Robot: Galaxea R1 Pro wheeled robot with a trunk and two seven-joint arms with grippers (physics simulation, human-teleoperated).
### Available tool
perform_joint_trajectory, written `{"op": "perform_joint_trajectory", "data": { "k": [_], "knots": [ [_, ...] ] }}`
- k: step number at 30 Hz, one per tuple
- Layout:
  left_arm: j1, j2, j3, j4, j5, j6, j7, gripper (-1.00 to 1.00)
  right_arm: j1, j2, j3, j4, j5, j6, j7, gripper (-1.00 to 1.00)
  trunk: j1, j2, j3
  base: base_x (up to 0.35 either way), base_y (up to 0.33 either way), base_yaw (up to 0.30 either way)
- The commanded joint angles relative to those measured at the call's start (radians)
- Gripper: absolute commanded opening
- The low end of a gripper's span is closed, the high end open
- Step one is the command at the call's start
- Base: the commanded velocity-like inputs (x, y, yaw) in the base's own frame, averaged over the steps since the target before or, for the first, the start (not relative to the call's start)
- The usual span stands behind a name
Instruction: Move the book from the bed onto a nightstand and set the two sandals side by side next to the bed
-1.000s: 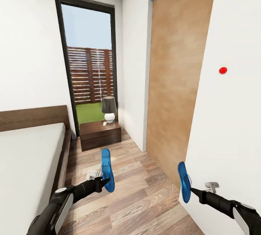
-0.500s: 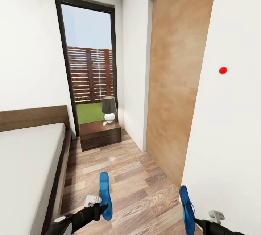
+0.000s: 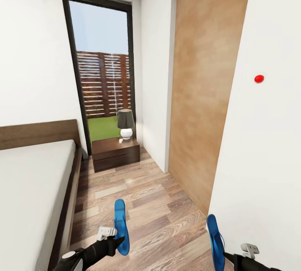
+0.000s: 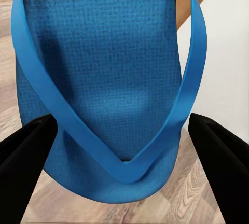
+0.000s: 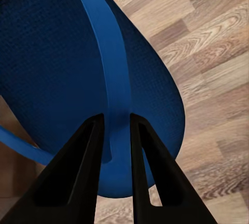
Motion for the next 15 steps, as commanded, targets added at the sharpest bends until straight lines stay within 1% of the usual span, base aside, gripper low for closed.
{"op": "perform_joint_trajectory", "data": {
  "k": [1,15],
  "knots": [
    [-0.001,0.000,0.002,0.000,0.008,0.007,-0.005,-1.00,-0.001,0.000,-0.002,0.001,-0.002,-0.003,0.003,-1.00,0.000,-0.001,-0.003,0.000,0.000,0.000],
    [-0.001,-0.003,0.001,0.000,0.008,0.007,-0.004,-1.00,-0.001,0.000,-0.002,0.001,-0.003,-0.002,0.003,-1.00,0.000,-0.001,-0.025,0.000,0.000,0.000]
  ]
}}
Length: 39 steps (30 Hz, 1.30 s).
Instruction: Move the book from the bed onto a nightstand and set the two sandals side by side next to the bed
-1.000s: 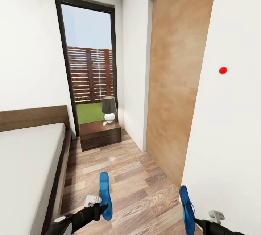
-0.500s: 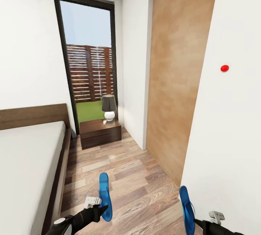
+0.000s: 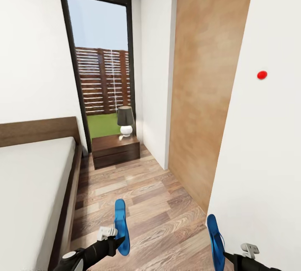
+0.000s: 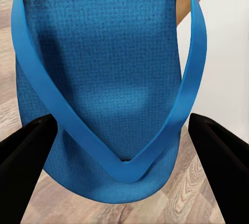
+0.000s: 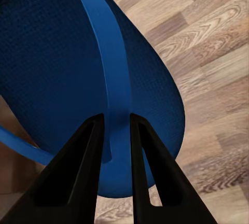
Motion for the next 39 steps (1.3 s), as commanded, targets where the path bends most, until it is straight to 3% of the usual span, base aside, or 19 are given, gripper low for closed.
{"op": "perform_joint_trajectory", "data": {
  "k": [1,39],
  "knots": [
    [-0.001,0.000,0.002,0.000,0.008,0.007,-0.005,-1.00,-0.001,0.000,-0.002,0.001,-0.001,-0.003,0.003,-1.00,0.000,-0.001,-0.003,0.000,0.000,0.000],
    [-0.001,-0.002,0.001,0.002,0.006,0.008,-0.008,-1.00,-0.001,0.000,-0.002,0.002,-0.003,-0.003,0.003,-1.00,0.000,-0.001,-0.063,0.000,0.000,0.000]
  ]
}}
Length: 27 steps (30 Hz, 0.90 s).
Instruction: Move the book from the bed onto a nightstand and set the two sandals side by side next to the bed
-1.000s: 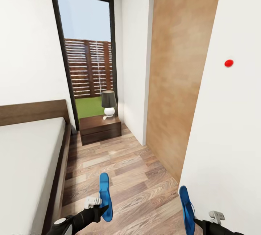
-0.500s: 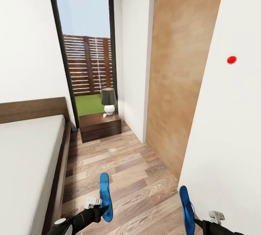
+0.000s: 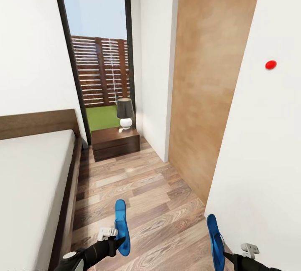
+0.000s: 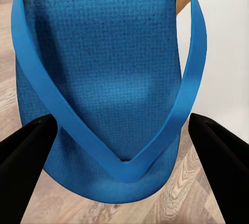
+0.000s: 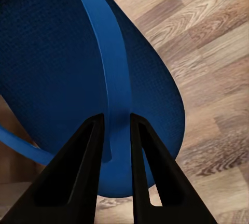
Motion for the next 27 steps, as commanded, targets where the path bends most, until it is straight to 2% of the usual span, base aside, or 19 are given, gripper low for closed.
{"op": "perform_joint_trajectory", "data": {
  "k": [1,14,27],
  "knots": [
    [-0.001,0.000,0.002,0.000,0.007,0.007,-0.005,-1.00,-0.001,0.000,-0.003,0.001,-0.001,-0.003,0.003,-1.00,0.000,-0.001,-0.003,0.000,0.000,0.000],
    [-0.001,0.000,0.002,0.000,0.007,0.007,-0.005,-1.00,-0.001,0.000,-0.003,0.002,-0.001,-0.004,0.004,-1.00,0.000,-0.001,-0.023,0.000,0.000,0.000],
    [-0.001,0.000,0.002,0.000,0.007,0.008,-0.005,-1.00,-0.001,0.000,-0.003,0.001,-0.001,-0.004,0.004,-1.00,0.000,-0.001,-0.026,0.000,0.000,0.000]
  ]
}}
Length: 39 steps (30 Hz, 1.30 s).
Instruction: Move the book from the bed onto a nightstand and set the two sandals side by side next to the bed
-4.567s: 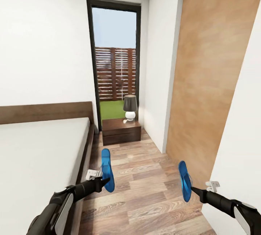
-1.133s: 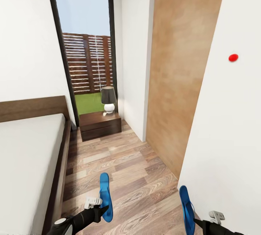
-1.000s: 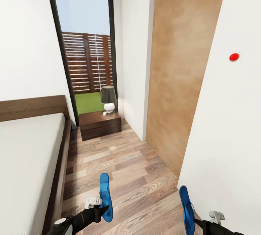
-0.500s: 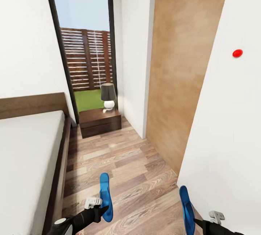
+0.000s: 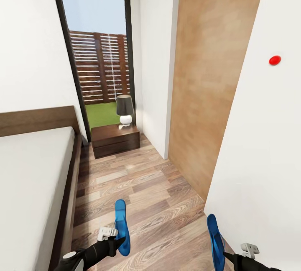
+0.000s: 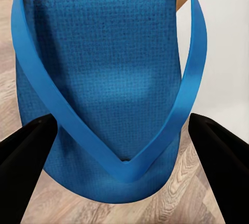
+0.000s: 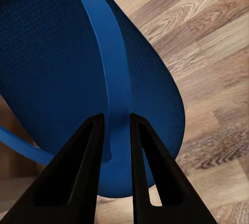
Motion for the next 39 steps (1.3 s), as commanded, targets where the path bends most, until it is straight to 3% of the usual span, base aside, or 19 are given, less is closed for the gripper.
{"op": "perform_joint_trajectory", "data": {
  "k": [1,22,39],
  "knots": [
    [-0.001,0.000,0.002,0.000,0.007,0.007,-0.005,-1.00,-0.001,0.000,-0.002,0.002,-0.001,-0.003,0.003,-1.00,0.000,-0.001,-0.002,0.000,0.000,0.000],
    [0.000,0.000,0.002,0.000,0.009,0.008,0.001,-1.00,-0.001,0.000,-0.002,0.002,-0.001,-0.004,0.003,-1.00,0.000,-0.001,-0.012,0.087,-0.017,0.000],
    [-0.001,0.000,0.003,0.000,0.010,0.007,0.001,-1.00,-0.001,0.000,-0.002,0.002,0.000,-0.003,0.003,-1.00,0.000,-0.001,-0.012,0.295,0.000,0.037]
  ]
}}
